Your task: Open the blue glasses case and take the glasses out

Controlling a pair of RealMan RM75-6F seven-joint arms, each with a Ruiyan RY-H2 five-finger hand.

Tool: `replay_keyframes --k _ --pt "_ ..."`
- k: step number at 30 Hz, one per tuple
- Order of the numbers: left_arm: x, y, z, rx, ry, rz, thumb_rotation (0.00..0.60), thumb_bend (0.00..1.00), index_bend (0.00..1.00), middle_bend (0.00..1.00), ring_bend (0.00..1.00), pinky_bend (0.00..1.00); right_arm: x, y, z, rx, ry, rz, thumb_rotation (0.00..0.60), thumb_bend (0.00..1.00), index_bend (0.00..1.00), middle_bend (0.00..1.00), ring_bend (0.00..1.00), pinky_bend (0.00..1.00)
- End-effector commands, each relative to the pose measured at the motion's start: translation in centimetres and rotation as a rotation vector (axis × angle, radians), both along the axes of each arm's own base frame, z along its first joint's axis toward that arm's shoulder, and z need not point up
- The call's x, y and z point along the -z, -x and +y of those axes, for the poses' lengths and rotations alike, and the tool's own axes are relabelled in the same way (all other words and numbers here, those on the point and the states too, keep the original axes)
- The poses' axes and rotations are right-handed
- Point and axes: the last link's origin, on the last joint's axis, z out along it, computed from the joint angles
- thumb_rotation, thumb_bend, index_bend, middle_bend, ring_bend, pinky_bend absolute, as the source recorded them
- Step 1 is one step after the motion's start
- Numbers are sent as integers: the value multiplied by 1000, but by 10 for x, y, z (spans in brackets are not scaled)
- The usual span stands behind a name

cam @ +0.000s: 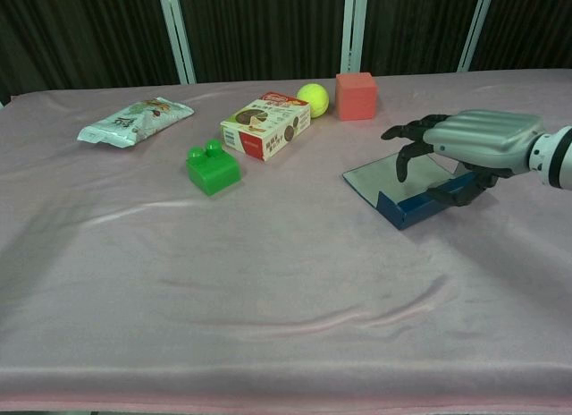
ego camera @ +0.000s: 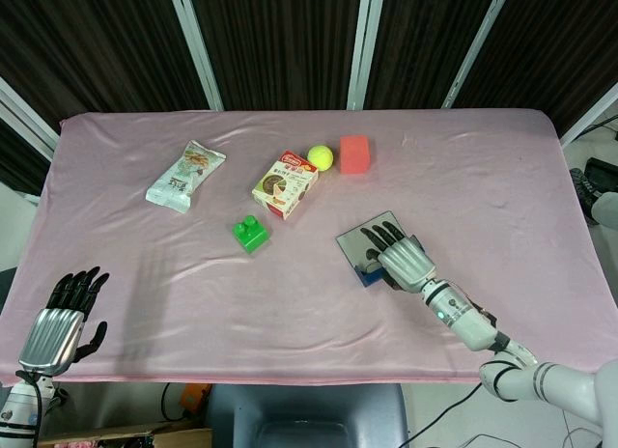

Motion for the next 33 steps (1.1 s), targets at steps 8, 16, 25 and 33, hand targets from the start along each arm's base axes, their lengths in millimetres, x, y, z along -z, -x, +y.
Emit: replay_keyframes --k 8,16,25,33 --pt "-1 0 0 -3 2 -2 600 421 0 0 0 59 17 -5 4 -1 -45 -9 600 594 476 127 60 0" --pt "-3 1 0 -5 -6 -6 600 421 0 0 0 59 24 -11 24 -44 -99 4 600 595 476 127 60 0" --pt "0 -1 -1 2 -1 2 600 420 0 0 0 59 4 3 61 -97 -133 42 600 594 475 126 61 0" --pt "7 -2 -1 5 21 17 600 420 0 0 0 59 -25 36 91 -82 -137 95 600 595 474 126 63 0"
